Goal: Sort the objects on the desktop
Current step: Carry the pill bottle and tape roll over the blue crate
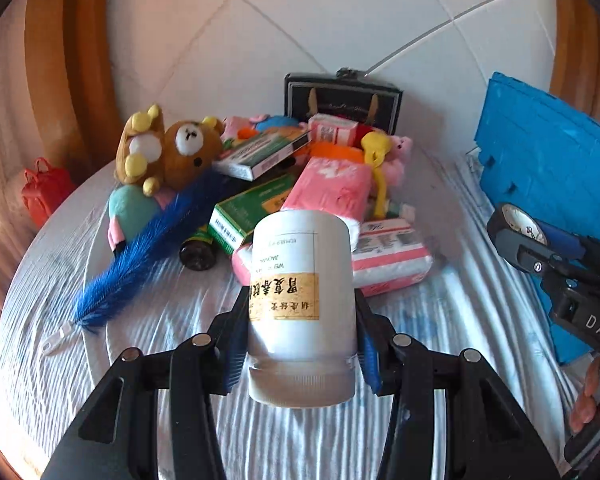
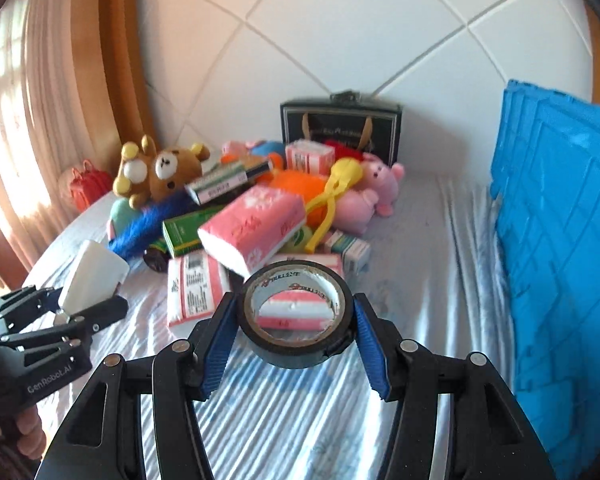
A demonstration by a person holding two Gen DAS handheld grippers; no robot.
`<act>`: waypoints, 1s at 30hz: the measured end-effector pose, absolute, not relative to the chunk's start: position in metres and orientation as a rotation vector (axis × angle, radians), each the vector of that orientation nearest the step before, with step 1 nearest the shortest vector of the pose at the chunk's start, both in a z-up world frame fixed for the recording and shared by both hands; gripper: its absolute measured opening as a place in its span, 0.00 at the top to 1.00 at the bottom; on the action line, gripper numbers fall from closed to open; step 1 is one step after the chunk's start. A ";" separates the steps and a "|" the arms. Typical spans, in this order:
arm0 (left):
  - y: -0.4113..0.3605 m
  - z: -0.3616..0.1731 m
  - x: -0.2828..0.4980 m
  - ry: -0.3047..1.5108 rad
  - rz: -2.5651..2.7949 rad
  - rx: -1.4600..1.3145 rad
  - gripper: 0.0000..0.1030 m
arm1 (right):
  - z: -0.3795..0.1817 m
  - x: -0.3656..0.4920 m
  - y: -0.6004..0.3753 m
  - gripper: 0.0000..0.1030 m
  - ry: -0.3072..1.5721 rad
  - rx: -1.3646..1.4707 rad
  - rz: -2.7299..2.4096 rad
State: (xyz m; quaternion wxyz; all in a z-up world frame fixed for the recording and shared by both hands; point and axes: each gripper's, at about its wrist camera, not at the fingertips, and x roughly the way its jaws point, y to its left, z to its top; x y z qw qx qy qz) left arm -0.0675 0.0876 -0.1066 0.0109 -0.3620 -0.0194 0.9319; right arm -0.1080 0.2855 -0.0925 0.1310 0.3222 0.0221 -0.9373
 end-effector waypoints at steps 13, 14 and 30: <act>0.213 0.004 -0.060 0.030 2.807 -0.755 0.56 | 0.050 -0.029 0.385 0.46 0.021 0.466 -3.030; 0.224 0.012 -0.061 0.030 2.794 -0.738 0.56 | 0.058 -0.026 0.396 0.46 0.007 0.445 -3.049; 0.410 0.093 -0.086 0.058 2.555 -0.697 0.56 | 0.094 -0.020 0.590 0.46 0.111 0.587 -3.472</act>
